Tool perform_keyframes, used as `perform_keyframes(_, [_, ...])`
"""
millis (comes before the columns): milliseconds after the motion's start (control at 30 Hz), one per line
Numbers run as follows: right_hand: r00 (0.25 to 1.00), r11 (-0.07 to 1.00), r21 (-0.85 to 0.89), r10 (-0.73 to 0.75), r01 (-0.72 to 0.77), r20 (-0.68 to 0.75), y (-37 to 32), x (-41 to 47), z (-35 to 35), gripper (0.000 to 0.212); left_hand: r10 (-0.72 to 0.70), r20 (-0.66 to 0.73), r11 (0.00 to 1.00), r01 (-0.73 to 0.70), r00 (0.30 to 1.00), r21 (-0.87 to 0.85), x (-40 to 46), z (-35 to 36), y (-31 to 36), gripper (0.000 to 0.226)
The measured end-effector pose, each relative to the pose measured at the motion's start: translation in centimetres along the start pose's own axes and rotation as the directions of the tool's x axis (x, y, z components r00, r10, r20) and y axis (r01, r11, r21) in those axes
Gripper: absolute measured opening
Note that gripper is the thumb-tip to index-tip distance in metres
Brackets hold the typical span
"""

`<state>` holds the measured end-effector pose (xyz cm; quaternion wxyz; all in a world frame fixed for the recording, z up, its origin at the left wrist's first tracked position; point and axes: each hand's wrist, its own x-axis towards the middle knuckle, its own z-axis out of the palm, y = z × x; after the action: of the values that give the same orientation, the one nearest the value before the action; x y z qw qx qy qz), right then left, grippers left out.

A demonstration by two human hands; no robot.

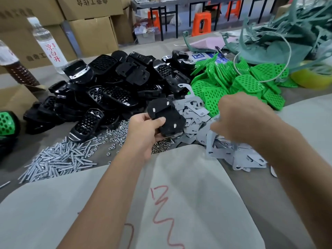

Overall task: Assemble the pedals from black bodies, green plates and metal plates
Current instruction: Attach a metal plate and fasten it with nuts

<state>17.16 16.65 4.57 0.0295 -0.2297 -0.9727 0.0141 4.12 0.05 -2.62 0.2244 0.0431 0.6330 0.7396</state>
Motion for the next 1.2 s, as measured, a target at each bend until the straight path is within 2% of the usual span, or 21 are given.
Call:
perform_keyframes(100, [0.999,0.999,0.025,0.033,-0.033,0.022,0.4,1.0,-1.4,0.038,0.045,-0.033,0.999,-0.045,0.998,0.007,-0.2,-1.7,0.0,0.013])
perform_keyframes(200, [0.999,0.995,0.097,-0.032,0.033,-0.008,-0.5,2.0,-2.4,0.034,0.079,-0.067,0.997,-0.078,0.995,0.015,0.0,-3.0,0.1,0.014])
perform_keyframes(267, [0.993,0.972,0.213,-0.081,0.098,-0.085,-2.0,3.0,-1.9,0.032,0.103,-0.092,0.994,-0.098,0.99,0.057,0.1,-3.9,0.4,0.013])
perform_keyframes(333, [0.99,0.894,0.434,-0.063,0.111,-0.123,-4.0,3.8,-0.2,0.028,0.126,-0.123,0.988,-0.114,0.984,0.104,0.3,-4.9,0.6,0.014])
perform_keyframes(367, [0.992,0.802,0.59,-0.034,0.099,-0.12,-4.9,4.2,0.8,0.023,0.134,-0.139,0.986,-0.118,0.981,0.116,0.3,-5.3,0.5,0.015])
perform_keyframes(400, [0.995,0.646,0.759,0.001,0.075,-0.1,-5.9,4.5,1.9,0.015,0.14,-0.161,0.986,-0.122,0.977,0.117,0.4,-5.8,0.4,0.016])
perform_keyframes(433, [0.998,0.44,0.897,0.024,0.046,-0.062,-6.9,4.7,2.8,0.005,0.142,-0.183,0.987,-0.125,0.973,0.104,0.5,-6.2,0.3,0.016])
perform_keyframes(500, [1.0,0.025,1.0,0.018,-0.003,0.003,-8.7,5.1,4.4,0.03,0.137,-0.22,0.99,-0.126,0.966,0.062,0.7,-6.9,0.0,0.015])
perform_keyframes(533, [1.0,-0.115,0.993,-0.001,-0.006,0.006,-9.3,5.2,5.1,0.042,0.136,-0.224,0.991,-0.13,0.965,0.043,0.8,-7.0,-0.1,0.015])
perform_keyframes(567, [1.0,-0.185,0.983,-0.015,0.0,-0.003,-10.0,5.2,5.6,0.049,0.137,-0.223,0.991,-0.133,0.965,0.032,0.8,-7.1,-0.1,0.015])
perform_keyframes(633, [0.999,-0.233,0.972,-0.03,0.023,-0.031,-10.8,4.9,6.5,0.046,0.14,-0.223,0.99,-0.136,0.965,0.031,0.9,-7.2,-0.2,0.014])
perform_keyframes(733, [0.997,-0.266,0.961,-0.007,0.074,-0.079,-11.4,4.5,7.3,0.013,0.125,-0.231,0.992,-0.12,0.965,0.035,1.1,-7.3,-0.3,0.013])
perform_keyframes(767, [0.995,-0.293,0.951,0.007,0.101,-0.104,-11.5,4.4,7.5,0.011,0.122,-0.229,0.993,-0.117,0.966,0.034,1.2,-7.3,-0.3,0.013])
perform_keyframes(800, [0.991,-0.307,0.942,0.02,0.133,-0.133,-11.5,4.4,7.8,0.017,0.122,-0.222,0.993,-0.116,0.968,0.039,1.3,-7.2,-0.4,0.013])
perform_keyframes(867, [0.984,-0.267,0.947,0.036,0.177,-0.174,-11.2,4.5,8.2,0.025,0.124,-0.203,0.991,-0.113,0.971,0.065,1.3,-7.1,-0.4,0.014])
perform_keyframes(967, [0.981,-0.212,0.958,0.01,0.192,-0.195,-10.7,4.6,8.5,0.023,0.121,-0.199,0.991,-0.106,0.972,0.087,1.3,-7.1,-0.5,0.015])
perform_keyframes(1133, [0.969,-0.368,0.922,-0.157,0.121,-0.19,-10.4,4.4,8.4,0.033,0.126,-0.201,0.988,-0.104,0.971,0.118,1.2,-7.2,-0.5,0.014])
perform_keyframes(1167, [0.971,-0.345,0.93,-0.151,0.125,-0.187,-10.7,4.4,8.5,0.033,0.127,-0.199,0.986,-0.103,0.972,0.129,1.1,-7.2,-0.4,0.014])
perform_keyframes(1200, [0.975,-0.271,0.95,-0.113,0.156,-0.193,-10.8,4.4,8.7,0.028,0.127,-0.195,0.985,-0.1,0.973,0.139,1.1,-7.2,-0.4,0.014])
